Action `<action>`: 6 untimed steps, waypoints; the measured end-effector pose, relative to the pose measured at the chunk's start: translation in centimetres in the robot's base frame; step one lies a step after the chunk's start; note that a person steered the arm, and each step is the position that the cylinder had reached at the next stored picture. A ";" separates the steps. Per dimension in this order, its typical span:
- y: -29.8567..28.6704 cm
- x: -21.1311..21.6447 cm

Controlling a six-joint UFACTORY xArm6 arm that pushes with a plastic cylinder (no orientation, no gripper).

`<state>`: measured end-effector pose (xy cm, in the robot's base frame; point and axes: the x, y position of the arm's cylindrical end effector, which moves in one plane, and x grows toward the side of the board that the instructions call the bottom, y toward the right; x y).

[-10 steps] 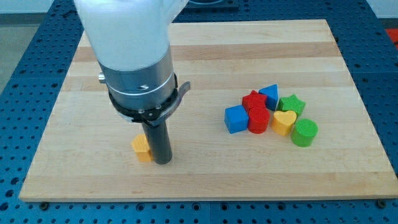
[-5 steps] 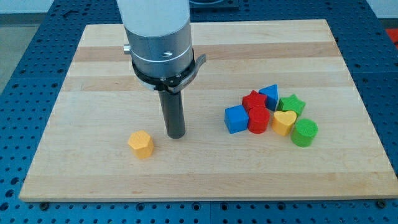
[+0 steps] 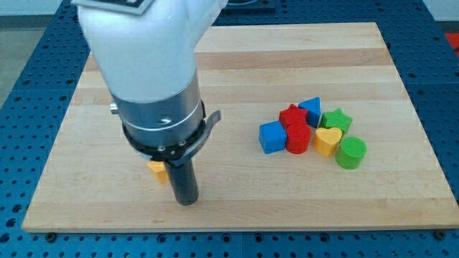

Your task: Move the yellow hexagon slightly up

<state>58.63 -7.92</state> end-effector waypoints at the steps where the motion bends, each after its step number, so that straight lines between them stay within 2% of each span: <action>1: -1.6 0.3; 3: -7.8 -11.1; 4: -9.7 -18.4; 5: -11.2 -21.6; 6: -11.8 -20.2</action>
